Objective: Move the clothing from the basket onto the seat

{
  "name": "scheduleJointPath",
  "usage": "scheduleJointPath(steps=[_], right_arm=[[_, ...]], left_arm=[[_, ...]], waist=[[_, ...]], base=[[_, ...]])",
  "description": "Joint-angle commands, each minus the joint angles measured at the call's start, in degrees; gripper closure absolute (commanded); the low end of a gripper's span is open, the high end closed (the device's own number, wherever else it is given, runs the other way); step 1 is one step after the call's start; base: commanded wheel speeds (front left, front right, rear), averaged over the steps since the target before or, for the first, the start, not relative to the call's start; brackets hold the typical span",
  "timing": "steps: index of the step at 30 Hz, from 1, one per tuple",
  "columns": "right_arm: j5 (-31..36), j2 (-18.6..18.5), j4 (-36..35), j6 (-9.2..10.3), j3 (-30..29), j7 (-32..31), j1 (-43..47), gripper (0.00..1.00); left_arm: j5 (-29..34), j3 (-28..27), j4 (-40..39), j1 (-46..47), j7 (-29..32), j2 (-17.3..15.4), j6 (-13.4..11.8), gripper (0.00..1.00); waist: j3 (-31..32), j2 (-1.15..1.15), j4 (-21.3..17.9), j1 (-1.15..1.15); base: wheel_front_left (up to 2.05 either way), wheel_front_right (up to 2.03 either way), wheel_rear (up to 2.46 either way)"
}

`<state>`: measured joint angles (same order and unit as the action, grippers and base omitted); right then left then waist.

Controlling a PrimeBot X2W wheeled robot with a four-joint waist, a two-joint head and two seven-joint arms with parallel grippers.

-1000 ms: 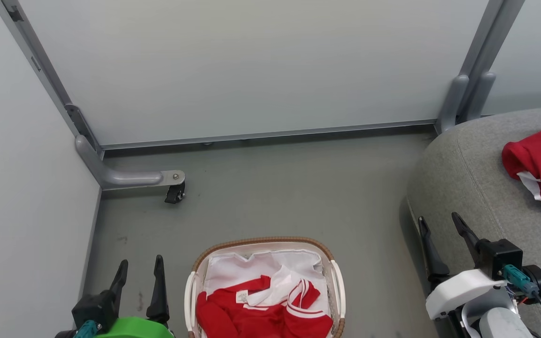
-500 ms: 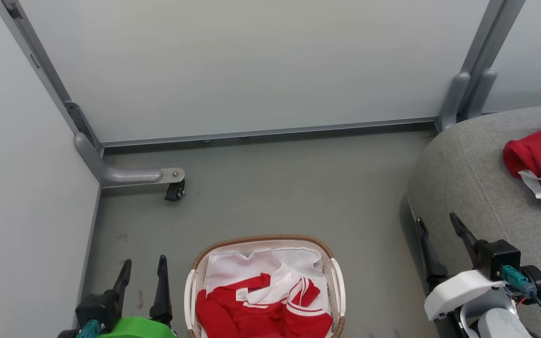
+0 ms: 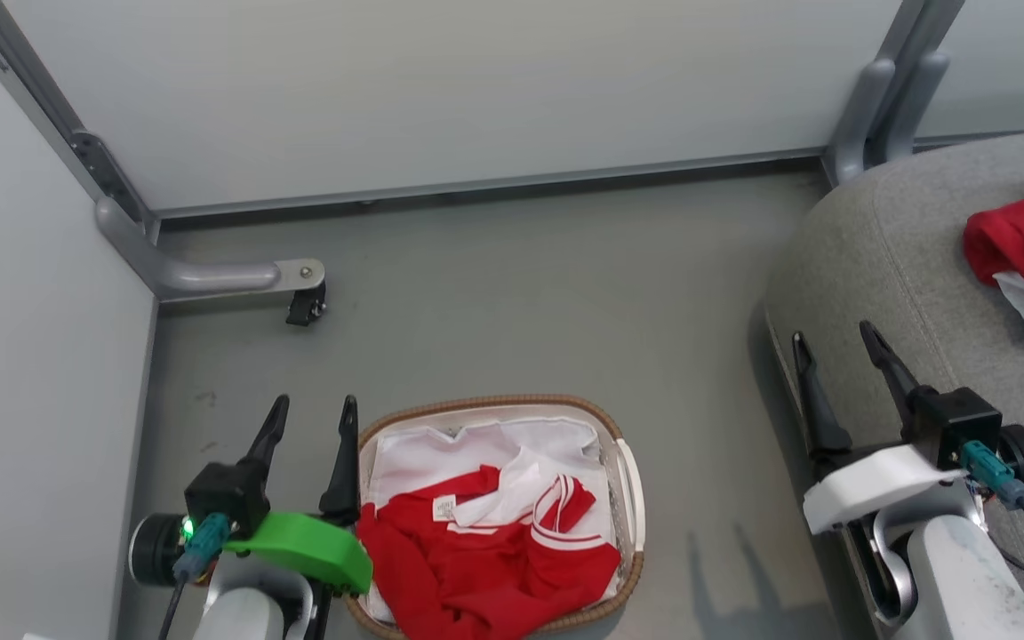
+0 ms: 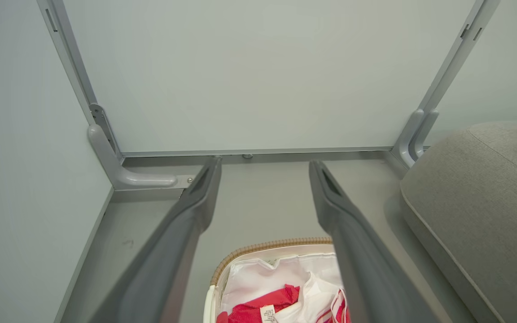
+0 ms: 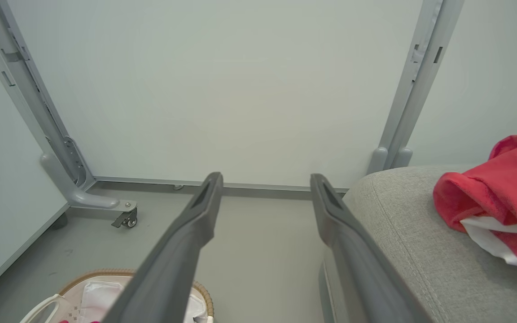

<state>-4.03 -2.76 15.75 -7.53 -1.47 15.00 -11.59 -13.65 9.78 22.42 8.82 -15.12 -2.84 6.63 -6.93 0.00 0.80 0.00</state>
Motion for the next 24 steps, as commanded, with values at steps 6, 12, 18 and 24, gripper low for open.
scheduleJointPath(steps=[6, 12, 18, 24], right_arm=[[0.58, -0.21, -2.88, 0.08, 0.13, 0.28, -5.25, 0.00], [-0.93, -0.21, -5.27, 0.08, 0.58, 0.28, -9.54, 0.00], [-2.75, -0.18, -7.32, 0.08, 1.27, 0.28, -12.38, 0.00], [-5.28, -0.15, -9.44, 0.08, 2.79, 0.28, -15.08, 0.00]], left_arm=[[2.44, 3.46, 5.98, 10.13, -0.04, -0.14, 0.62, 0.00], [2.41, 8.49, 17.48, 18.89, -0.04, -0.17, 0.82, 0.00], [1.89, 14.93, 30.00, 25.37, 0.78, -0.24, 0.87, 0.00], [2.23, 18.57, 39.29, 30.38, 1.29, -1.11, 0.89, 0.00]], waist=[[-11.97, 0.00, -5.12, 0.00], [-21.20, 0.00, -9.07, 0.00], [-28.47, 0.00, -12.62, 0.00], [-34.65, 0.00, -16.03, 0.00]], base=[[0.00, 0.00, 0.00], [0.00, 0.00, 0.00], [0.00, 0.00, 0.00], [0.00, 0.00, 0.00]])
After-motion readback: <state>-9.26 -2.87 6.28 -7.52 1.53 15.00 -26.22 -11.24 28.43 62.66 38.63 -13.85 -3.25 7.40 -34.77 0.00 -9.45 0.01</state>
